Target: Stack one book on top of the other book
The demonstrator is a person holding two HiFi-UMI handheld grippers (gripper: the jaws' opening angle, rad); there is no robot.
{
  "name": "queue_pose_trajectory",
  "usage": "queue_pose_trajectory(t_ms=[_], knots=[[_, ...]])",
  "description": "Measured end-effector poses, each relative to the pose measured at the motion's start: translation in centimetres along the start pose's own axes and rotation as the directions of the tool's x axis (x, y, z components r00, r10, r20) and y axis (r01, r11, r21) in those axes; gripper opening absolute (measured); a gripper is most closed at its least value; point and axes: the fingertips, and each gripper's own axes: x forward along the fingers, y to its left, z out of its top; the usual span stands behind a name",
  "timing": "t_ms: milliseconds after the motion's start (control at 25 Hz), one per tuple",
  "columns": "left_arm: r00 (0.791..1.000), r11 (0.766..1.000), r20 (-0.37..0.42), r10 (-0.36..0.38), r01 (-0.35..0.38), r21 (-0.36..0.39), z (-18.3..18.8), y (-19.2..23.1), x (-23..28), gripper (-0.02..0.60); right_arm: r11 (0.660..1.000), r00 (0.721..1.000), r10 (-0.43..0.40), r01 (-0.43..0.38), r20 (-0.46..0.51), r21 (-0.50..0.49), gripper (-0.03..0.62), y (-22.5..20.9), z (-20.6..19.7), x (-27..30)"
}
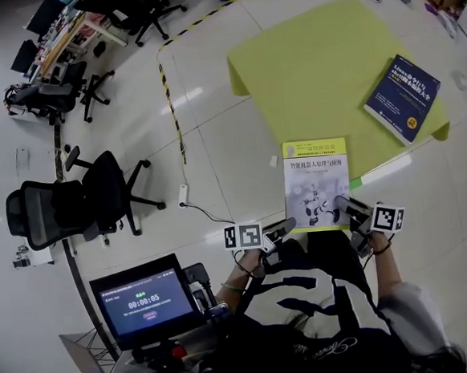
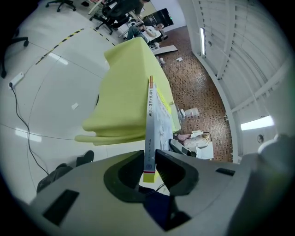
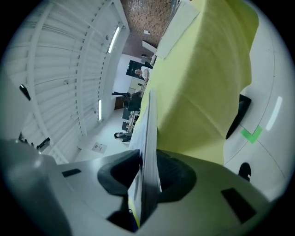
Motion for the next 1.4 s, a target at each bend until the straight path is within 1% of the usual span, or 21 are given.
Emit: queue_pose_trajectory(t_ms=[120,160,280,360,400,440,520,560,600,680,760,840,920,1040,1160,1280,1400], knots=[[0.999,0.996,0.000,0.038,-0.038,0.079,0.1,1.0,-0.2,0.086,0.998,0.999,0.037,-0.039,0.031,0.048,0.079,1.2,-0.5,0.2],[0.999,0.994,-0.009,0.045,-0.043,0.105,0.3,1.2,-0.1,0.091,0.998,0.999,0.029,-0.031,0.043,0.055,0.074,1.4,-0.6,0.1],[0.998,0.987,-0.060,0.034,-0.024,0.159,0.6,1.5,-0.1,0.095,0.990,0.994,-0.096,0.089,0.056,0.113,0.069,0.2,-1.5,-0.8],[0.997,0.980,-0.077,0.023,-0.008,0.197,0.7,1.8,-0.8,0.097,0.982,0.988,-0.137,0.127,0.068,0.137,0.069,0.1,-2.8,-1.0],[0.998,0.978,-0.060,0.017,-0.004,0.206,1.1,2.0,-1.2,0.097,0.981,0.987,-0.142,0.130,0.077,0.142,0.068,0.3,-3.3,-1.0],[1.000,0.980,-0.025,0.008,-0.002,0.199,1.8,2.0,-1.5,0.097,0.981,0.986,-0.142,0.128,0.085,0.146,0.067,0.6,-3.6,-1.0],[0.999,0.988,0.043,-0.013,0.007,0.153,3.8,2.2,-1.6,0.097,0.981,0.986,-0.141,0.127,0.093,0.146,0.067,1.0,-4.0,-1.0],[0.998,0.990,0.055,-0.022,0.014,0.140,4.6,2.3,-1.2,0.097,0.982,0.985,-0.140,0.125,0.097,0.139,0.067,1.1,-4.1,-1.0],[0.998,0.990,0.050,-0.030,0.023,0.142,5.1,2.3,-0.6,0.097,0.985,0.986,-0.133,0.120,0.103,0.125,0.067,1.2,-4.1,-1.0],[0.999,0.985,0.015,-0.047,0.044,0.164,5.6,2.0,0.7,0.097,0.992,0.987,-0.106,0.096,0.124,0.087,0.066,1.6,-4.2,-0.9],[0.998,0.983,-0.007,-0.064,0.064,0.172,5.7,1.6,1.2,0.097,0.993,0.984,-0.098,0.087,0.150,0.075,0.067,2.1,-4.4,-1.0],[0.997,0.981,-0.012,-0.072,0.073,0.177,5.2,1.3,0.7,0.097,0.992,0.978,-0.118,0.107,0.172,0.070,0.066,2.6,-5.2,-1.4],[0.998,0.975,-0.012,-0.064,0.065,0.213,4.2,0.9,-0.2,0.097,0.990,0.972,-0.139,0.133,0.187,0.043,0.066,3.5,-6.2,-1.9],[0.999,0.962,0.010,-0.045,0.040,0.270,2.7,0.1,-1.5,0.092,0.987,0.967,-0.154,0.159,0.204,-0.010,0.067,5.1,-7.4,-2.7],[0.998,0.958,0.040,-0.048,0.035,0.284,1.6,-0.7,-2.8,0.091,0.984,0.958,-0.165,0.175,0.233,-0.022,0.069,6.3,-8.9,-3.5],[0.996,0.948,0.059,-0.060,0.039,0.315,0.5,-2.0,-4.1,0.089,0.986,0.949,-0.145,0.163,0.279,-0.043,0.069,7.6,-10.1,-4.4],[0.995,0.930,0.062,-0.080,0.053,0.363,0.0,-5.1,-4.5,0.089,0.988,0.935,-0.109,0.140,0.337,-0.068,0.069,9.8,-9.7,-6.5]])
